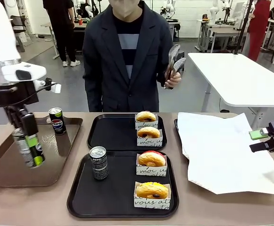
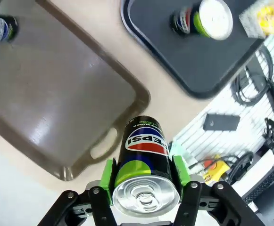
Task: Set up donuts and drinks on trays.
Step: Pick up one Pepsi coke from the Handle tray and place it on the Flat Tray without a Pepsi coke.
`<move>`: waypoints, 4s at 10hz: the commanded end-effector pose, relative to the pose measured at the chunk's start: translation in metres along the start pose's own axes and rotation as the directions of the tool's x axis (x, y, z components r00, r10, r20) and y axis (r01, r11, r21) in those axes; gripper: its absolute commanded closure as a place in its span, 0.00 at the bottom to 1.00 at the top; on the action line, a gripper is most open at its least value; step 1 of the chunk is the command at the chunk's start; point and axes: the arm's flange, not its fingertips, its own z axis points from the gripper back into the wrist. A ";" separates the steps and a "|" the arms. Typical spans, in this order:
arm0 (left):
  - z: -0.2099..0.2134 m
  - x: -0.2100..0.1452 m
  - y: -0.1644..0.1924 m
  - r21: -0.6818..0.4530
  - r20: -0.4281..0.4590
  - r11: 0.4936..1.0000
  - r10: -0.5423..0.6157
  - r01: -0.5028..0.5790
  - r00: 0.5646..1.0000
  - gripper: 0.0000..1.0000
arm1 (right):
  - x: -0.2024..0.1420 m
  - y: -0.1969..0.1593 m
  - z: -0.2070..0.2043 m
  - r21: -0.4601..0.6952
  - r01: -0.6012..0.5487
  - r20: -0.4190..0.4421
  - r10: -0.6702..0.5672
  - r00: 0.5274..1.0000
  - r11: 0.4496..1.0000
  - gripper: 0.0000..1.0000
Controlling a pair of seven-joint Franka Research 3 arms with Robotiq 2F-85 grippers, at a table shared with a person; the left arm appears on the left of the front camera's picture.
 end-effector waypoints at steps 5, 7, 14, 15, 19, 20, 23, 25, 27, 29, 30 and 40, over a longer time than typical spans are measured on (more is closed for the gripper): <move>0.021 0.207 0.050 0.129 0.132 0.987 0.079 -0.096 0.988 0.42 | 0.001 -0.001 -0.002 0.022 -0.017 0.026 0.016 1.000 1.000 0.00; -0.004 0.244 0.053 0.195 0.097 0.977 0.073 -0.091 0.993 0.42 | 0.001 -0.001 -0.002 0.022 -0.017 0.026 0.016 1.000 1.000 0.00; -0.062 0.293 0.036 0.214 0.054 0.977 -0.002 -0.010 0.999 0.42 | 0.001 -0.001 -0.002 0.022 -0.017 0.026 0.016 1.000 1.000 0.00; -0.063 0.294 0.034 0.201 0.062 0.980 -0.003 -0.009 0.998 0.42 | 0.001 -0.001 -0.002 0.022 -0.017 0.026 0.016 1.000 1.000 0.00; -0.072 0.299 0.036 0.169 0.057 0.985 -0.028 0.018 0.998 0.42 | 0.001 -0.001 -0.002 0.022 -0.017 0.026 0.016 1.000 1.000 0.00; -0.071 0.299 0.036 0.165 0.058 0.986 -0.035 0.025 0.998 0.00 | 0.001 -0.001 -0.002 0.022 -0.017 0.026 0.016 1.000 1.000 0.00; -0.065 0.289 0.032 0.142 0.077 0.989 -0.044 0.033 0.996 0.00 | 0.001 -0.001 -0.002 0.022 -0.017 0.026 0.016 1.000 1.000 0.00; -0.044 0.271 0.025 0.151 0.095 0.988 -0.046 0.031 0.994 0.00 | 0.001 -0.001 -0.002 0.022 -0.017 0.026 0.016 1.000 1.000 0.00; -0.018 0.227 0.016 0.126 0.144 0.991 0.032 -0.050 0.989 0.00 | 0.001 -0.001 -0.002 0.022 -0.017 0.026 0.016 1.000 1.000 0.00; 0.000 0.172 0.007 0.087 0.162 0.993 0.060 -0.075 0.985 0.00 | 0.001 -0.001 -0.002 0.022 -0.017 0.026 0.016 1.000 1.000 0.00; 0.001 0.145 0.003 0.067 0.170 0.994 0.074 -0.086 0.983 0.00 | 0.001 -0.001 -0.002 0.022 -0.017 0.026 0.016 1.000 1.000 0.00; 0.002 0.021 -0.002 0.052 0.219 0.981 0.172 -0.187 0.960 0.00 | 0.001 -0.001 -0.002 0.022 -0.017 0.026 0.016 1.000 1.000 0.00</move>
